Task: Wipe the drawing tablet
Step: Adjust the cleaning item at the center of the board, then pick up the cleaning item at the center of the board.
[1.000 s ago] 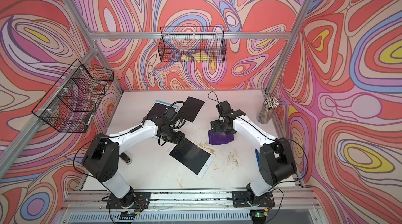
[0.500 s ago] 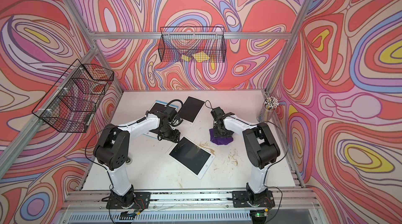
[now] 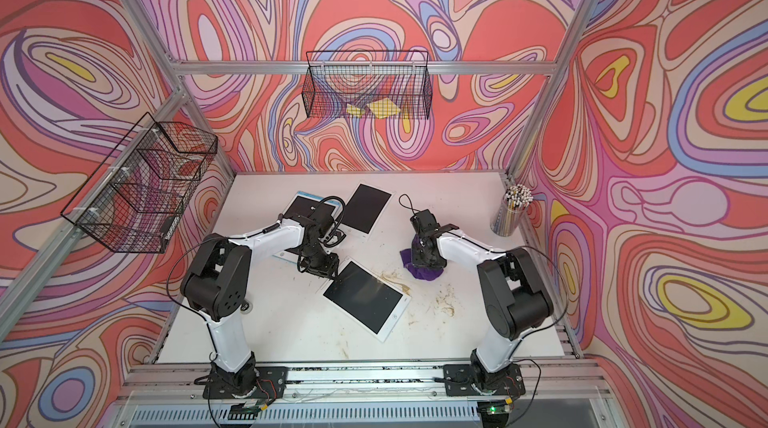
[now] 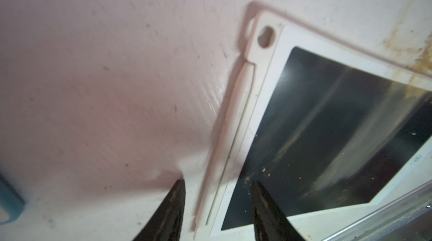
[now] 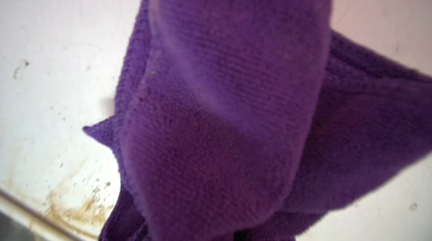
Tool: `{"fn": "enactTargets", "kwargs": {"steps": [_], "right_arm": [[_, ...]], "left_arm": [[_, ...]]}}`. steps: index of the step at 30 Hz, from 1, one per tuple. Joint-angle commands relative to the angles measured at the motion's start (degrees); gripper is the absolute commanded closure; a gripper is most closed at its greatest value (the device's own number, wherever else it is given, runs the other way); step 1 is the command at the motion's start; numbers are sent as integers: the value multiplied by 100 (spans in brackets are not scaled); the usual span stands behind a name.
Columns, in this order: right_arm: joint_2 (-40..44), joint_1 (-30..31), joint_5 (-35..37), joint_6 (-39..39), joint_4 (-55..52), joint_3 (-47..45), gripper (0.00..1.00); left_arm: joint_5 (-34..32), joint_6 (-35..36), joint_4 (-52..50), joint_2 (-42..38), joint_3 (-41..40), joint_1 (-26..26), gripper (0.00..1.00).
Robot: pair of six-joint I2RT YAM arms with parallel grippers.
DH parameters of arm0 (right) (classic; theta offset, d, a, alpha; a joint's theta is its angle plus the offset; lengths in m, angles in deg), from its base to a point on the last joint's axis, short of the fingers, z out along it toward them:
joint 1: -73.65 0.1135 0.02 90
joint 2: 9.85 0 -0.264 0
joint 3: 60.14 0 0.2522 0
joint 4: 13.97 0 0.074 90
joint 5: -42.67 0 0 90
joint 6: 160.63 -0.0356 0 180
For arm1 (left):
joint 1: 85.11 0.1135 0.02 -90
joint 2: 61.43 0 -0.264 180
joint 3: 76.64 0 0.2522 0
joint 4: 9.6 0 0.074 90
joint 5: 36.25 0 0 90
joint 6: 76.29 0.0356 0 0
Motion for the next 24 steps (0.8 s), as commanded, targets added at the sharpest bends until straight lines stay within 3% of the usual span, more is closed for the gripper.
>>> {"fn": "enactTargets", "kwargs": {"steps": [1,4,7,8,11,24], "right_arm": [[262,37,-285,-72,-162,-51,100],[180,34,-333,-39,-138,-127,100],[30,37,-394,-22,-113,-166,53],[39,37,-380,-31,-94,-198,44],[139,37,-190,-60,-127,-238,32],[-1174,84,-220,-46,-191,-148,27]], "left_arm": [[-8,145,-219,33,-69,-10,52],[84,161,-219,141,-34,-14,54],[35,167,-239,220,-6,-13,59],[-2,164,-253,233,-5,-13,62],[-34,167,-288,283,-22,-10,69],[-486,81,-509,355,12,-14,78]]}}
